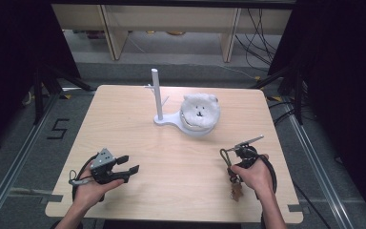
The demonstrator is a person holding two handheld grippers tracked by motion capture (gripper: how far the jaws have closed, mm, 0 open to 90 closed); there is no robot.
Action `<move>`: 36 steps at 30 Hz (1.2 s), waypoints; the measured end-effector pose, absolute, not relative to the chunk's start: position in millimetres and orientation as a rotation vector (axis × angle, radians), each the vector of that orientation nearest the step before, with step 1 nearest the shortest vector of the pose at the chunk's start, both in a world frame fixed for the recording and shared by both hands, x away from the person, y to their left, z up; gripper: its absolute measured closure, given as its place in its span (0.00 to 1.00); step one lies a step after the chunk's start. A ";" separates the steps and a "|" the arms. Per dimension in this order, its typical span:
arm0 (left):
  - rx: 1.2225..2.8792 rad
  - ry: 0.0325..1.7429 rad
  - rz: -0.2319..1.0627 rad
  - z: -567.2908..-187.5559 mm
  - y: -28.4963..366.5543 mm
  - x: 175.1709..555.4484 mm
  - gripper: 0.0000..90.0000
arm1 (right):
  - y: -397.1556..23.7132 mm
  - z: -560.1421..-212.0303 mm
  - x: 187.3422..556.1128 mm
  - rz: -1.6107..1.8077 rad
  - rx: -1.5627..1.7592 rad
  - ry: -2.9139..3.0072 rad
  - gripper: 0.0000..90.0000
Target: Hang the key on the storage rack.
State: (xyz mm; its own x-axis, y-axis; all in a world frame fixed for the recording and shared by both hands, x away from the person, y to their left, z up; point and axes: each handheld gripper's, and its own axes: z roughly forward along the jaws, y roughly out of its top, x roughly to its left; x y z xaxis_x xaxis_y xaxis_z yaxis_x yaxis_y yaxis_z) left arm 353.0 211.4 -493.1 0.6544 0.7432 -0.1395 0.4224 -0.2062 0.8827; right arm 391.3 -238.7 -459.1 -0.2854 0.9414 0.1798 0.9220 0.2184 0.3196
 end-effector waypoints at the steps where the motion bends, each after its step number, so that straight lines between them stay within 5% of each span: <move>1: 1.828 0.918 0.380 -493.4 211.0 353.4 0.42 | -238.4 -458.8 388.7 0.618 1.827 2.404 0.77; 36: 1.713 0.980 0.367 -483.3 211.0 352.9 0.42 | -207.6 -441.9 367.6 1.428 1.242 2.005 0.77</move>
